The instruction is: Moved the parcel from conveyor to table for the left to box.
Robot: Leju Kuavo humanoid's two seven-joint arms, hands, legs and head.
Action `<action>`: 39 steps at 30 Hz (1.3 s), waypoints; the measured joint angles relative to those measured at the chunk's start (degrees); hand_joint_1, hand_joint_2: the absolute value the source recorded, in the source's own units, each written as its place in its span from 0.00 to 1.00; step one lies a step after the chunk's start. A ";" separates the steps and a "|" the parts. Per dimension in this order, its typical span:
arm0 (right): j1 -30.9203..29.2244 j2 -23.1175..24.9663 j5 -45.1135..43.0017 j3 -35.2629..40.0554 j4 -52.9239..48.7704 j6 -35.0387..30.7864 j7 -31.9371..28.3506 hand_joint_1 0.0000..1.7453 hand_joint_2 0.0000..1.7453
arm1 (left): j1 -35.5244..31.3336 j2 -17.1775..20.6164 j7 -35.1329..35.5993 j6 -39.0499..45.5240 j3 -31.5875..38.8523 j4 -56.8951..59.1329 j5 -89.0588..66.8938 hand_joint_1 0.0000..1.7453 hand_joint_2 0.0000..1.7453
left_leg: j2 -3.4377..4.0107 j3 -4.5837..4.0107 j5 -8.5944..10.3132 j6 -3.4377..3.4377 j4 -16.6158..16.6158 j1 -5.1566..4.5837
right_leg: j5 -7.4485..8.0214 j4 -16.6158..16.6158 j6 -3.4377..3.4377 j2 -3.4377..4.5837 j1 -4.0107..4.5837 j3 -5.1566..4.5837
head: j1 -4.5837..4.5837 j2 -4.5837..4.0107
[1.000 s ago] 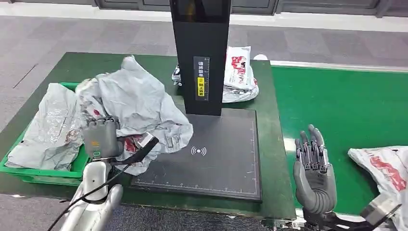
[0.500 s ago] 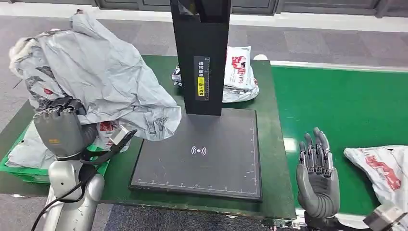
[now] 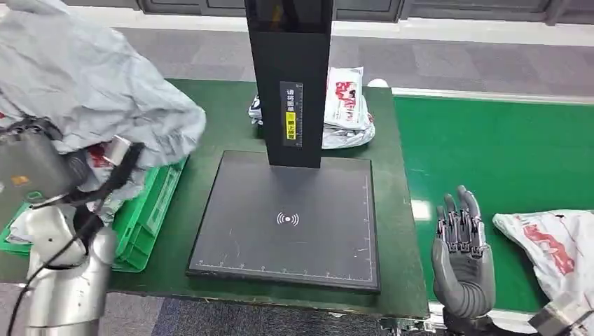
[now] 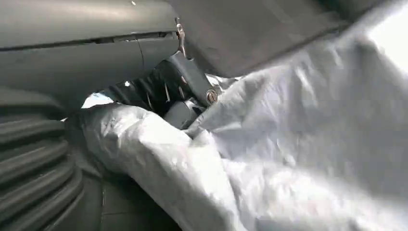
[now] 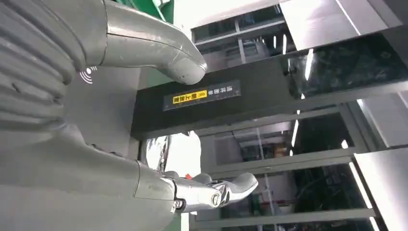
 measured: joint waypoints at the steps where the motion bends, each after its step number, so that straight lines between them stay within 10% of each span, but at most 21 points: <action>1: -0.02 0.00 0.00 0.00 0.00 -0.02 0.07 0.00 1.00 | -0.90 1.81 3.14 -0.46 -0.26 1.42 0.00 1.00 1.00 | -0.01 0.00 0.01 -0.01 -0.01 0.01 | -0.01 0.00 -0.01 0.02 0.00 -0.01 | 0.00 0.00; 9: -1.10 0.00 -0.17 0.00 0.09 0.28 0.55 0.00 1.00 | -4.76 11.99 11.31 -6.83 -4.26 11.81 0.00 1.00 1.00 | 0.06 -0.01 0.04 -0.05 -0.02 0.03 | 0.01 0.03 -0.05 0.07 0.12 0.00 | 0.02 0.00; 26: -1.59 0.00 -0.31 -0.35 1.07 0.31 0.79 0.00 1.00 | -3.92 11.79 10.41 -19.22 -4.65 19.47 0.00 1.00 1.00 | 0.01 -0.08 0.00 -0.01 -0.01 -0.03 | 0.00 0.01 -0.04 0.06 0.06 -0.07 | 0.00 0.00; 27: -1.59 0.00 -0.31 -0.37 1.07 0.33 0.72 0.00 1.00 | -3.87 11.60 10.34 -20.42 -4.83 19.62 0.00 0.67 1.00 | 0.01 -0.09 0.00 -0.01 -0.01 -0.02 | 0.00 0.01 -0.04 0.06 0.05 -0.07 | 0.02 0.00; 28: -1.59 0.00 -0.33 -0.37 1.09 0.33 0.61 0.00 1.00 | -3.85 11.17 10.41 -21.71 -5.20 19.86 0.00 0.02 1.00 | 0.01 -0.09 0.00 -0.01 -0.01 -0.02 | 0.00 0.01 -0.04 0.06 0.05 -0.06 | 0.02 0.00; 29: -1.60 0.00 -0.33 -0.37 1.09 0.35 0.59 0.00 1.00 | -3.84 10.98 10.52 -22.43 -5.53 20.03 0.00 0.00 0.00 | 0.01 -0.09 0.00 -0.01 -0.01 -0.03 | 0.00 0.01 -0.04 0.06 0.05 -0.07 | 0.02 0.00; 39: -1.82 0.00 -0.09 -0.44 1.73 0.52 0.52 0.00 1.00 | -3.15 7.20 8.03 -31.16 -7.78 22.57 0.00 0.00 0.00 | 0.00 -0.10 0.00 0.00 -0.01 -0.06 | 0.01 0.00 -0.02 0.06 0.02 -0.07 | 0.02 0.00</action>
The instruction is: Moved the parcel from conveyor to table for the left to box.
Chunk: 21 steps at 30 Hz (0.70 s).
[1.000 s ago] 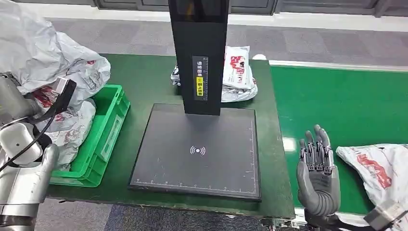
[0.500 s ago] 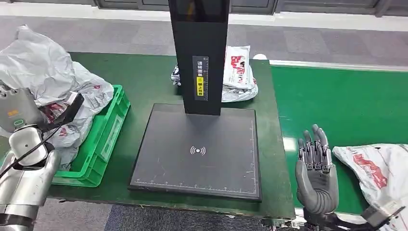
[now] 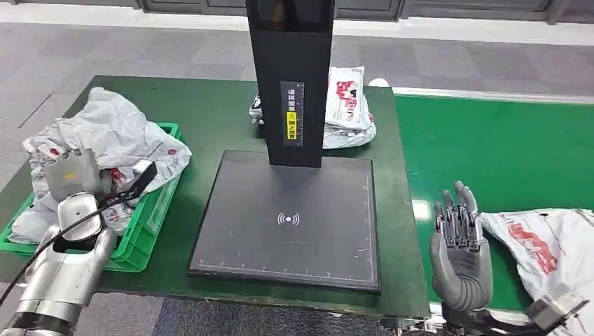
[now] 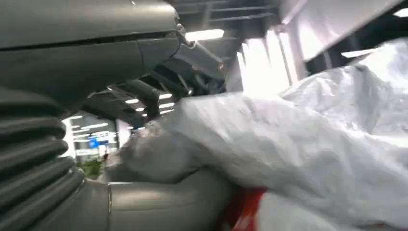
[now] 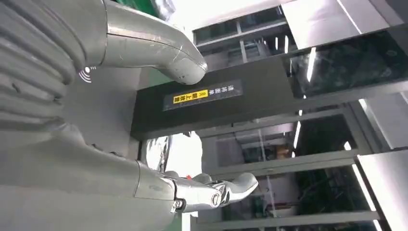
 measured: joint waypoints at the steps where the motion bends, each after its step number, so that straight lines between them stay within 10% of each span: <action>1: 0.00 0.00 0.00 -0.02 0.02 0.02 0.00 0.00 1.00 | -0.01 -0.61 -0.72 -0.87 0.00 0.20 0.00 0.00 0.00 | -0.01 0.00 0.00 0.01 0.00 -0.01 | 0.00 0.00 0.00 0.00 0.00 0.02 | -0.02 0.00; 21: -0.57 0.02 0.85 -0.96 0.26 0.94 1.36 0.00 1.00 | 1.95 -4.46 2.77 2.74 4.07 1.99 0.00 0.00 0.00 | -0.02 -0.03 0.00 0.00 0.00 0.01 | 0.00 0.01 0.00 -0.03 0.01 0.03 | 0.00 0.00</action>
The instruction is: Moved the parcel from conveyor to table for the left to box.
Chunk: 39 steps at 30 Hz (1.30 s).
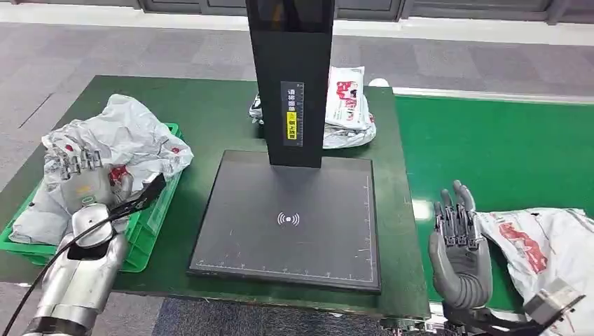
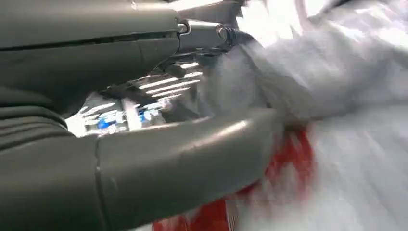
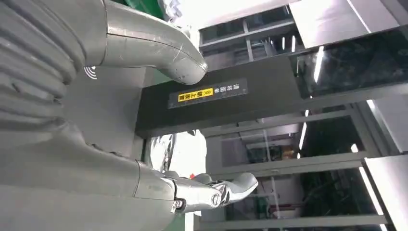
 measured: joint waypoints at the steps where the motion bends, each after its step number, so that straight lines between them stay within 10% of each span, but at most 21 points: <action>1: 0.02 0.04 -0.04 0.00 0.00 -0.07 0.13 0.00 1.00 | 0.77 -0.04 0.37 4.37 0.66 -1.38 0.00 0.00 0.00 | 0.03 0.00 0.00 0.00 0.00 0.00 | 0.00 0.00 0.00 0.02 0.00 -0.02 | 0.00 0.00; 23: 1.66 1.03 0.42 -1.20 -0.02 -0.46 -0.57 0.00 1.00 | 6.87 -10.36 -24.24 34.09 12.57 -24.24 5.51 0.00 0.00 | -0.02 0.00 -0.02 0.02 0.00 -0.02 | -0.01 -0.02 0.02 -0.02 -0.02 -0.02 | 0.00 0.00; 24: 1.83 1.18 0.79 -1.47 -0.02 -0.44 -0.74 0.00 1.00 | 7.28 -11.61 -28.82 35.05 12.72 -26.32 7.66 0.00 1.00 | -0.04 -0.01 -0.02 0.02 0.00 -0.02 | -0.02 -0.02 0.02 -0.05 -0.02 -0.03 | 0.00 0.00; 29: 3.62 2.21 2.30 -2.77 -0.07 -0.59 -1.77 0.00 1.00 | 9.29 -19.91 -58.79 35.01 12.53 -34.75 31.56 0.00 1.00 | 0.01 0.06 -0.13 0.17 0.01 -0.17 | -0.05 -0.05 0.09 -0.07 -0.15 -0.06 | 0.00 0.00; 39: -0.16 3.30 1.42 -16.40 6.43 2.10 3.52 0.00 1.00 | 12.63 -19.87 -48.63 -13.27 -3.62 -27.92 88.31 0.00 1.00 | 0.09 0.04 -0.09 0.29 0.01 -0.19 | 0.06 -0.05 0.24 0.00 -0.23 0.01 | 0.00 0.00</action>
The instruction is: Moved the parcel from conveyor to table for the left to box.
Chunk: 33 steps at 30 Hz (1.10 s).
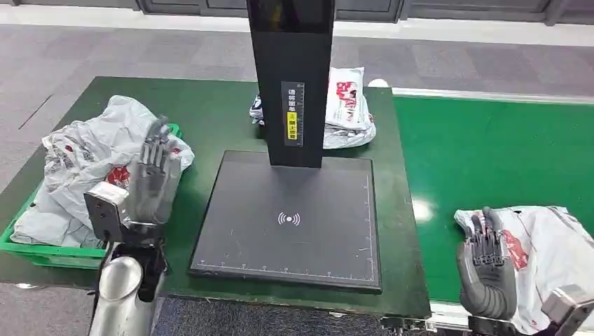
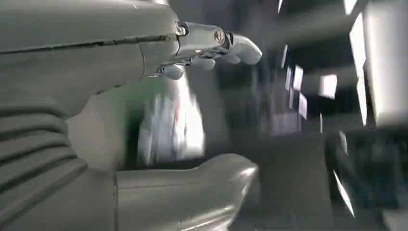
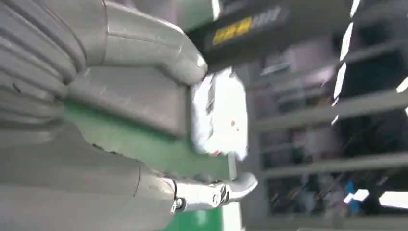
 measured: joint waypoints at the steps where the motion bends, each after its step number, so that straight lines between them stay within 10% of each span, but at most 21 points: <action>1: -0.48 -0.11 0.02 -1.01 0.89 -0.09 0.27 0.00 1.00 | 0.35 -0.07 -0.11 -2.63 -0.45 1.29 3.39 0.00 1.00 | 0.01 0.01 0.00 0.00 0.00 -0.04 | 0.01 0.00 0.01 0.01 -0.01 0.01 | 0.00 0.00; 7: -4.44 -2.31 1.44 -6.98 7.31 -3.50 2.80 0.00 1.00 | 2.64 -0.50 2.75 -13.68 -2.96 11.35 20.66 0.00 1.00 | -0.09 -0.03 -0.02 0.03 0.01 -0.10 | -0.02 -0.01 0.03 -0.07 -0.01 0.00 | 0.00 0.00; 33: -14.52 -17.66 21.36 -12.61 24.45 -17.36 8.97 0.00 1.00 | 4.10 -1.57 4.87 -14.68 -6.91 21.17 20.90 0.00 1.00 | -0.15 -0.04 -0.05 0.19 0.02 -0.16 | -0.05 -0.01 0.10 -0.15 -0.17 0.03 | 0.00 0.00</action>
